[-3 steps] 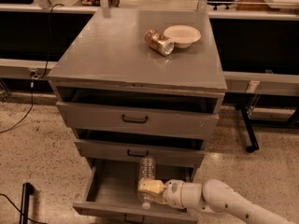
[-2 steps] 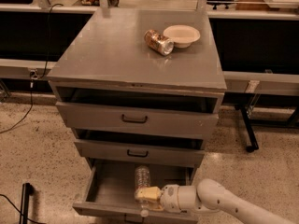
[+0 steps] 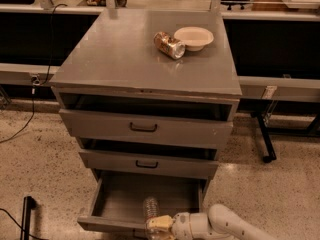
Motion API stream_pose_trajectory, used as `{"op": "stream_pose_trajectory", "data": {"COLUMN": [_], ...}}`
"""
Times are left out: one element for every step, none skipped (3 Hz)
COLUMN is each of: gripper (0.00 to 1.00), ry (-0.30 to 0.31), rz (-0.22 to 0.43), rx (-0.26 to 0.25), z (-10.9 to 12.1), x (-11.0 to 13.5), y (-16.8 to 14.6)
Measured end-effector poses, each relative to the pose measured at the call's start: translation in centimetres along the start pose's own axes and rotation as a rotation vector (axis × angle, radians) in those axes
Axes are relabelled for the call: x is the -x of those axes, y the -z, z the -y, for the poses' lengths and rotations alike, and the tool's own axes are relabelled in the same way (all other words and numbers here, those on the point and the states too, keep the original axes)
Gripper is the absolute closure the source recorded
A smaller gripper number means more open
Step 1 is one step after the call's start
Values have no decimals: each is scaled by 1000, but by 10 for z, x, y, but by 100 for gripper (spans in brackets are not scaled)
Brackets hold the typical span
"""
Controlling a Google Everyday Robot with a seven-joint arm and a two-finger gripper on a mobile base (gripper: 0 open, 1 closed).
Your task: Place water bottle into bottom drawer
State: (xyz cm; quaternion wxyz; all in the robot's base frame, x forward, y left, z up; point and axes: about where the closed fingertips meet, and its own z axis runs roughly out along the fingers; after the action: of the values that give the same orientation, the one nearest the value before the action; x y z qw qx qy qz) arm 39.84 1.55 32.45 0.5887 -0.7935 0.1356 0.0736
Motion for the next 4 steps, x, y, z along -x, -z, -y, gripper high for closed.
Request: {"op": "stream_pose_trajectory", "data": {"gripper": [100,100,100,100], "ry": [0,-8,-9,-6], "rz": [0,-43,-124,-158], "rx": [0,15,33,18], "z": [0,0,7,9], "x": [0,-9,-38,-71], "y": [0,2,11,19]}}
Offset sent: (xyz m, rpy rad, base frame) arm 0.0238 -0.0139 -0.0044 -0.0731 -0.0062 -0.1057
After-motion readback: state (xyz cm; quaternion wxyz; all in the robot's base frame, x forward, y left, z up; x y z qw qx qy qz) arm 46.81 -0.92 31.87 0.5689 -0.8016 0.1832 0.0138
